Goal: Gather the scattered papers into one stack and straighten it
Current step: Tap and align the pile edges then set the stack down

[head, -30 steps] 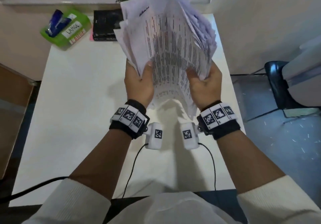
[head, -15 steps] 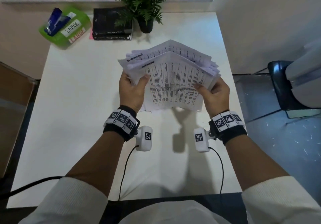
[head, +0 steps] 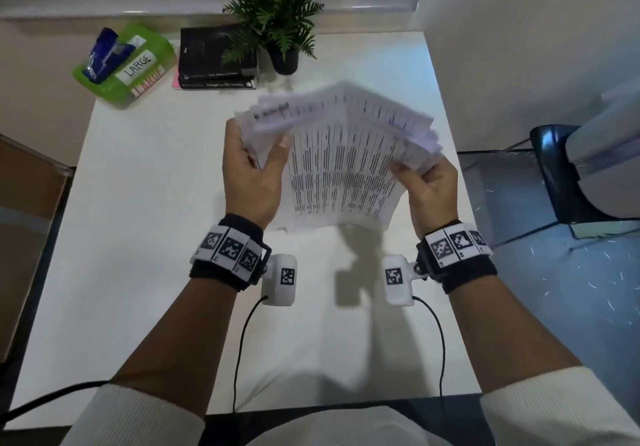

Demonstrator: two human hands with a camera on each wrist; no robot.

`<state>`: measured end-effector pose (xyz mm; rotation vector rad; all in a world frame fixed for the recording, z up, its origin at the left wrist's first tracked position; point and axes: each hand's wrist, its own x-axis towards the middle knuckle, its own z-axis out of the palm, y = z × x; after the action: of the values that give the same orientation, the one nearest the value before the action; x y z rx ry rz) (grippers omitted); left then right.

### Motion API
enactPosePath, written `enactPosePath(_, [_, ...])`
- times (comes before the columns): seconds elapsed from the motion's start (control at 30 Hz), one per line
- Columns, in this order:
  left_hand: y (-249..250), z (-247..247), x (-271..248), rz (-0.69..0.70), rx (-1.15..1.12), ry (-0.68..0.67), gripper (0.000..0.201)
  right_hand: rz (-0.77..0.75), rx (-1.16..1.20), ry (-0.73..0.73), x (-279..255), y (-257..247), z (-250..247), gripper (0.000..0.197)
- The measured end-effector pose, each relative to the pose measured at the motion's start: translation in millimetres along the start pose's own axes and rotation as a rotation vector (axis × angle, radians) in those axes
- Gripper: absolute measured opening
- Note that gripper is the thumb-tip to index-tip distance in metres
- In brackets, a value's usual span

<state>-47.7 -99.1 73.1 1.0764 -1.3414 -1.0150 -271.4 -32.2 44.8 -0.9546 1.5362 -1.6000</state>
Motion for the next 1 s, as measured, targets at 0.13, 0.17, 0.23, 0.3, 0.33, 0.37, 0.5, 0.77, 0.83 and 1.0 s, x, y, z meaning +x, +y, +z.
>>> enactPosePath(0.13, [-27,-8,-9,-0.066,-0.014,-0.002,0.049,0.063,-0.065,-0.101,-5,11,-1,0.031])
enactPosePath(0.17, [-32,-8,-10,-0.105,0.003,0.007,0.052,0.069,-0.085,-0.114,-4,11,1,0.034])
enactPosePath(0.23, [-38,-4,-11,-0.199,0.017,0.031,0.044,0.083,-0.119,-0.119,-1,12,10,0.031])
enactPosePath(0.3, [-39,3,-10,-0.278,0.011,0.092,0.032,0.095,-0.147,-0.137,1,10,19,0.025])
enactPosePath(0.33, [-38,6,-7,-0.299,0.014,0.127,0.031,0.093,-0.154,-0.137,3,8,22,0.024])
enactPosePath(0.37, [-35,8,-5,-0.303,0.034,0.159,0.034,0.087,-0.155,-0.135,4,6,23,0.023])
enactPosePath(0.5, [-24,11,4,-0.251,0.088,0.177,0.047,0.050,-0.117,-0.080,7,-6,30,0.028])
enactPosePath(0.77, [-24,-21,5,-0.232,0.045,-0.217,0.099,0.011,-0.119,-0.003,13,-26,16,0.030])
enactPosePath(0.83, [-27,-22,7,-0.265,0.144,-0.200,0.072,-0.020,-0.110,-0.017,12,-35,15,0.030])
enactPosePath(1.0, [-6,-3,14,-0.187,0.044,0.035,0.017,-0.186,-0.018,-0.029,11,-59,22,0.028])
